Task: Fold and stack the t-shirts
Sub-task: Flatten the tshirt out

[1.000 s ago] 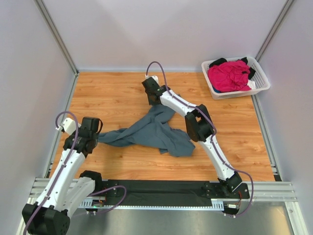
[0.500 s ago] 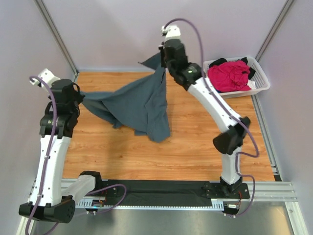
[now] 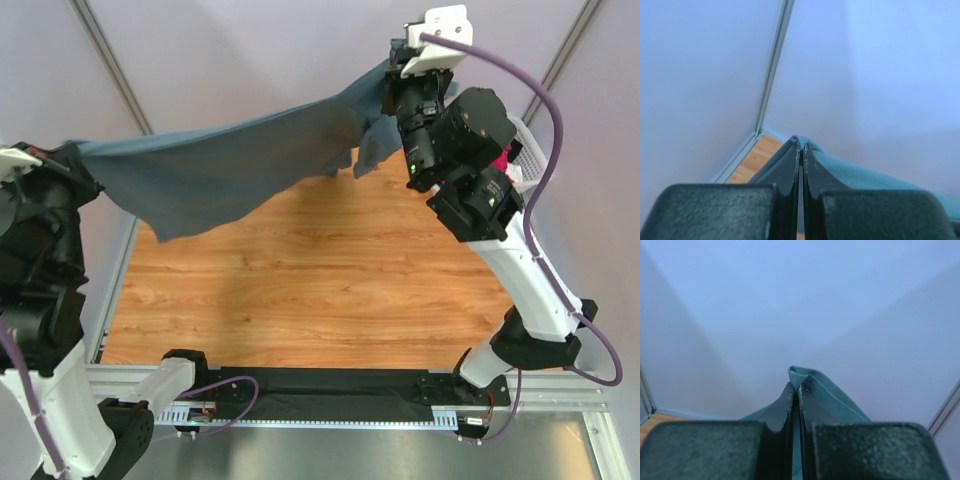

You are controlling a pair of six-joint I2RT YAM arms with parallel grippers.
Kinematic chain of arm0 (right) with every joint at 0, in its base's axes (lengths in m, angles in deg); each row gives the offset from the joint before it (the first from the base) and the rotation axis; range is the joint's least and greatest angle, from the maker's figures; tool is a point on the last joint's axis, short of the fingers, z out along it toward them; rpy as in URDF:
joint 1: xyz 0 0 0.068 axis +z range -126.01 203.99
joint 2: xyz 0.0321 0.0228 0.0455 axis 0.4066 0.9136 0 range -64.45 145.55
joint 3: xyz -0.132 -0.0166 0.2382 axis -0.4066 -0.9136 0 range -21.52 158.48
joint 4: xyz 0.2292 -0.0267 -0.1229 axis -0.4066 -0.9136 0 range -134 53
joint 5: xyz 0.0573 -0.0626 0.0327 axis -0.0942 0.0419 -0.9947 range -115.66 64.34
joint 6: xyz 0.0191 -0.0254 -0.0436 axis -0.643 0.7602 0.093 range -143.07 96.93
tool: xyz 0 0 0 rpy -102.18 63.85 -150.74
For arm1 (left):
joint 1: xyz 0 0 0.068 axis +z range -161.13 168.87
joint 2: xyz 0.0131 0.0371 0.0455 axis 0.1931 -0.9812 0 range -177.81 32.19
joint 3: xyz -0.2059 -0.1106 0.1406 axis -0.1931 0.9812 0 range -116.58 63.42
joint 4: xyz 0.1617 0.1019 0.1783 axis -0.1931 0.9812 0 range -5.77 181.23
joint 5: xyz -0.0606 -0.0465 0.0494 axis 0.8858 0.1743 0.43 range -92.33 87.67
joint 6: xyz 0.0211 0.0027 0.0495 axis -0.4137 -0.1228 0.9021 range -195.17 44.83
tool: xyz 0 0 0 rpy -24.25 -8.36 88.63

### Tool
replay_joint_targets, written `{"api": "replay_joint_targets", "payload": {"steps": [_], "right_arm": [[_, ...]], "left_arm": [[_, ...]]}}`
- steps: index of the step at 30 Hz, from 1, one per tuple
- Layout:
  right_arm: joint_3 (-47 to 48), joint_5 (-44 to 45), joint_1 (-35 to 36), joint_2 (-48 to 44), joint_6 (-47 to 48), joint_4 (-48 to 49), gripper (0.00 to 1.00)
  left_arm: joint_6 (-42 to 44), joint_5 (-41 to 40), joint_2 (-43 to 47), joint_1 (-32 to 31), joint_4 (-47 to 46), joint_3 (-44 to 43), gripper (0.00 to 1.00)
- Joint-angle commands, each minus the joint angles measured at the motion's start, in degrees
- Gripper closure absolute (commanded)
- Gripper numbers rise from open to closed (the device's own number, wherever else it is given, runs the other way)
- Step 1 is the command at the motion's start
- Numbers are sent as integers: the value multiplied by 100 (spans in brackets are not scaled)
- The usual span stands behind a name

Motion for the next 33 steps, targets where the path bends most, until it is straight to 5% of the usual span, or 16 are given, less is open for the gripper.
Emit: {"api": "replay_joint_targets", "payload": {"steps": [1, 5, 9, 15, 20, 26, 33], "right_arm": [[11, 1305, 757, -11, 2518, 1378, 100], [2, 1921, 1574, 147, 4155, 2576, 100], [2, 2081, 1734, 78, 4308, 2606, 100], [-174, 1625, 1244, 6, 2238, 494, 100], [-156, 71, -504, 472, -845, -1559, 100], [-1351, -1066, -1692, 1359, -1511, -1141, 100], [-624, -2313, -2475, 3301, -1732, -912, 100]], "left_arm": [[490, 107, -1, 41, 519, -593, 100], [420, 274, 113, 41, 704, -788, 100], [411, -6, 140, 41, 819, -639, 100], [86, -280, -193, 41, 723, 292, 100], [-248, -403, -650, 41, 406, 1329, 100], [-828, -587, -1432, 67, -217, 2735, 100], [-917, -833, -3417, 146, -965, 2764, 100]]}}
